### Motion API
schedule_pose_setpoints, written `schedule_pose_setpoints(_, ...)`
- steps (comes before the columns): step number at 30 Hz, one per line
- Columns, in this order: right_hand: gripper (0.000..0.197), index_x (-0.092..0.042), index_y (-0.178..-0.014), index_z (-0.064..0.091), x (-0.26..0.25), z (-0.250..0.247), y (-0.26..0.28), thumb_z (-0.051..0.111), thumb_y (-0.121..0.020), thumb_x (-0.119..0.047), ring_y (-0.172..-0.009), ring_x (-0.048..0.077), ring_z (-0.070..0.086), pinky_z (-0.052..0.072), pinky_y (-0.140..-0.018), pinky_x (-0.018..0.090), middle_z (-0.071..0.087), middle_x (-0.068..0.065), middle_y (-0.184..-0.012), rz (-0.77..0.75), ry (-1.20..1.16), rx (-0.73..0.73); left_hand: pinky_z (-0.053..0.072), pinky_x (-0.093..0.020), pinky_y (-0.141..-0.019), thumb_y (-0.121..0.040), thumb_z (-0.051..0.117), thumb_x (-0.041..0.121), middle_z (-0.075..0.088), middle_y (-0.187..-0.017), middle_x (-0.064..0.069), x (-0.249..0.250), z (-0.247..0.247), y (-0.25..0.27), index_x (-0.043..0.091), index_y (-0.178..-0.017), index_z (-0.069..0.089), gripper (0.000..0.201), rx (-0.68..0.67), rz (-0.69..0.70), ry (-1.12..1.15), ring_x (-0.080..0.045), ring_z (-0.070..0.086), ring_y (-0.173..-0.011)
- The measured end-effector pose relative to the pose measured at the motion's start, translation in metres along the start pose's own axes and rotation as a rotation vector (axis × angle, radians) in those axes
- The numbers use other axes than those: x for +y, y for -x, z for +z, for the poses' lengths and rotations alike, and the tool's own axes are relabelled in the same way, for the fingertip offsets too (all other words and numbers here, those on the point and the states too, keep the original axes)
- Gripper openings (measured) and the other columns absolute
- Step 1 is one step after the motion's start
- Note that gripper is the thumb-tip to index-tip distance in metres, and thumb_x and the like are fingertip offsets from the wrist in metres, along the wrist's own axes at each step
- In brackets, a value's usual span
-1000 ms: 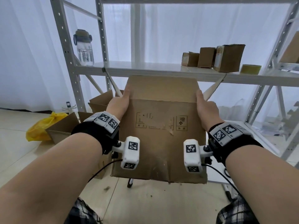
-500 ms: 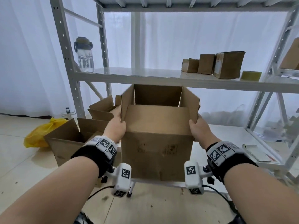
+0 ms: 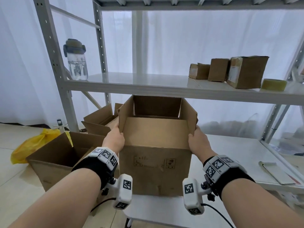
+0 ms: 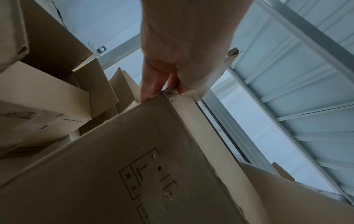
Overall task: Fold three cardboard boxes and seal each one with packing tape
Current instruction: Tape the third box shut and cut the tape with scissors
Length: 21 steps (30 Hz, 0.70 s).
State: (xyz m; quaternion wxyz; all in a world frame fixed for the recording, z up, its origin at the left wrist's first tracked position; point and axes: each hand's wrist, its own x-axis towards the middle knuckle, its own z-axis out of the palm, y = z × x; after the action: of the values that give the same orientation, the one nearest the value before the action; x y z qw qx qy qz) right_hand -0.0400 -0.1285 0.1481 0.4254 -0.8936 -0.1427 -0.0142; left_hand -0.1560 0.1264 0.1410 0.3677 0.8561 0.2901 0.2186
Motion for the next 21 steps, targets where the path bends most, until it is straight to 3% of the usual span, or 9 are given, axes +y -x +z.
schedule_pose_setpoints(4, 0.048, -0.017, -0.150, 0.024, 0.001, 0.015, -0.029, 0.035, -0.103, -0.017, -0.128, 0.032, 0.048, 0.042, -0.103, 0.042, 0.044, 0.009, -0.146, -0.018, -0.016, -0.023, 0.042, -0.045, -0.102, -0.100, 0.038, 0.011, 0.057, -0.128, -0.010, -0.003, 0.007, -0.031, 0.019, -0.143, 0.036, 0.045, 0.009, -0.010, 0.009, -0.031, 0.055, -0.115)
schedule_pose_setpoints(9, 0.061, -0.016, -0.149, 0.020, 0.010, 0.029, -0.057, 0.036, -0.093, 0.001, -0.118, 0.032, 0.050, 0.048, -0.094, 0.042, 0.048, 0.011, -0.135, -0.049, -0.048, -0.191, 0.041, -0.043, -0.105, -0.099, 0.041, 0.010, 0.053, -0.134, -0.007, -0.017, 0.017, -0.057, 0.019, -0.145, 0.033, 0.048, -0.027, -0.007, 0.074, -0.030, 0.051, -0.122)
schedule_pose_setpoints(11, 0.048, -0.009, -0.139, 0.036, 0.015, 0.034, -0.067, 0.034, -0.092, 0.003, -0.104, 0.030, 0.052, 0.046, -0.082, 0.037, 0.054, 0.013, -0.122, -0.034, -0.038, -0.137, 0.044, -0.041, -0.102, -0.097, 0.045, 0.007, 0.055, -0.131, -0.005, -0.022, 0.023, -0.065, 0.022, -0.146, 0.032, 0.053, -0.077, 0.025, 0.144, -0.026, 0.053, -0.118)
schedule_pose_setpoints(13, 0.031, -0.004, -0.117, 0.048, 0.016, 0.041, -0.079, 0.033, -0.092, 0.004, -0.090, 0.028, 0.050, 0.039, -0.072, 0.031, 0.055, 0.013, -0.105, -0.022, -0.046, -0.025, 0.047, -0.036, -0.098, -0.094, 0.049, 0.004, 0.057, -0.125, 0.000, -0.026, 0.032, -0.076, 0.024, -0.145, 0.033, 0.058, -0.091, 0.041, 0.227, -0.020, 0.055, -0.112)
schedule_pose_setpoints(16, 0.022, -0.009, -0.095, 0.049, 0.013, 0.057, -0.099, 0.033, -0.090, 0.005, -0.080, 0.027, 0.048, 0.035, -0.067, 0.028, 0.051, 0.007, -0.085, -0.038, -0.036, 0.108, 0.047, -0.035, -0.099, -0.090, 0.058, 0.007, 0.057, -0.128, 0.005, -0.029, 0.051, -0.097, 0.027, -0.146, 0.034, 0.064, -0.057, 0.036, 0.349, -0.015, 0.056, -0.112)
schedule_pose_setpoints(19, 0.022, -0.011, -0.091, 0.050, 0.010, 0.073, -0.127, 0.035, -0.090, 0.006, -0.079, 0.026, 0.047, 0.034, -0.069, 0.029, 0.053, 0.007, -0.085, -0.057, -0.013, 0.182, 0.050, -0.040, -0.096, -0.090, 0.061, 0.017, 0.062, -0.124, 0.000, -0.028, 0.066, -0.125, 0.023, -0.139, 0.043, 0.053, 0.065, -0.046, 0.432, -0.018, 0.062, -0.106)
schedule_pose_setpoints(21, 0.025, -0.007, -0.093, 0.057, 0.012, 0.085, -0.154, 0.035, -0.090, 0.005, -0.079, 0.027, 0.049, 0.036, -0.070, 0.030, 0.057, 0.009, -0.088, -0.045, -0.014, 0.237, 0.050, -0.037, -0.090, -0.094, 0.057, 0.022, 0.063, -0.116, -0.001, -0.024, 0.075, -0.149, 0.018, -0.127, 0.048, 0.034, 0.163, -0.085, 0.378, -0.019, 0.061, -0.099)
